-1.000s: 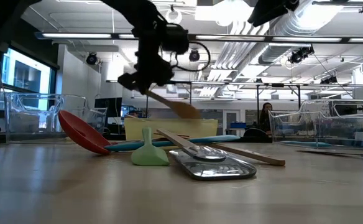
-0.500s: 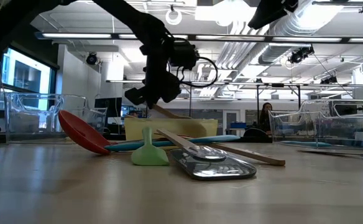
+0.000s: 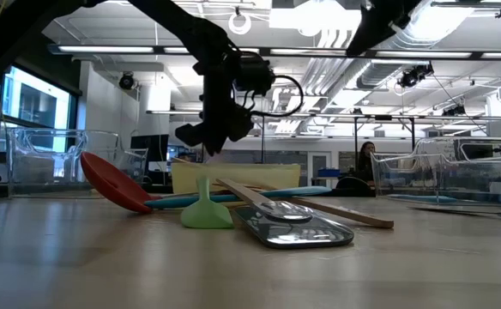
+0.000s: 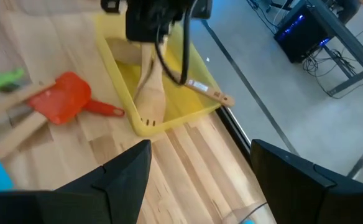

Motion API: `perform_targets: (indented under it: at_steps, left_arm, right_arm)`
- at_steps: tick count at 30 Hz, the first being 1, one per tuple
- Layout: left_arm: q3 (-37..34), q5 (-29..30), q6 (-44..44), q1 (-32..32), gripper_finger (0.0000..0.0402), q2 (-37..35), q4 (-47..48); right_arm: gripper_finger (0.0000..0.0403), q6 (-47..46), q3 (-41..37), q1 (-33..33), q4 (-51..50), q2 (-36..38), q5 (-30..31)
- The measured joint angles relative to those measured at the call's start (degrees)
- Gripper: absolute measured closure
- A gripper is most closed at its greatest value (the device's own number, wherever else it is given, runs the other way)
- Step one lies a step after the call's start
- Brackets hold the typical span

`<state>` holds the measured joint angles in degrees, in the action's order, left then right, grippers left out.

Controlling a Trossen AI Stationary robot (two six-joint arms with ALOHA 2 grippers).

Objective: Pick & Place Kitchen Items
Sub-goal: Put the wooden serving spoon into the yellow bin, then put the white knife into the left transparent bin

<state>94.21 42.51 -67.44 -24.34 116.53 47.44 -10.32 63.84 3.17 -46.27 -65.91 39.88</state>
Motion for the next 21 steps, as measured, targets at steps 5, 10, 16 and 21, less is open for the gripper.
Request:
perform_targets:
  at_steps: [5,10,16,21]
  left_arm:
    - [0.0,2.46,0.24,0.03,0.032,0.0,-1.02]
    - [0.08,11.55,0.12,1.9,0.0319,-0.01,-0.77]
    - [5.97,11.26,8.08,7.02,0.0318,-0.81,7.67]
    - [16.11,1.48,24.94,11.87,0.0318,-2.23,23.19]
  right_arm:
    - [0.0135,2.44,-3.66,-1.19,3.82,-0.02,0.0]
    - [0.0135,3.77,-3.95,-1.45,5.08,0.0,-0.27]
    - [0.0135,8.06,-3.92,-1.41,6.29,0.0,-11.1]
    - [0.0135,6.95,-3.92,-0.52,6.43,0.0,-23.17]
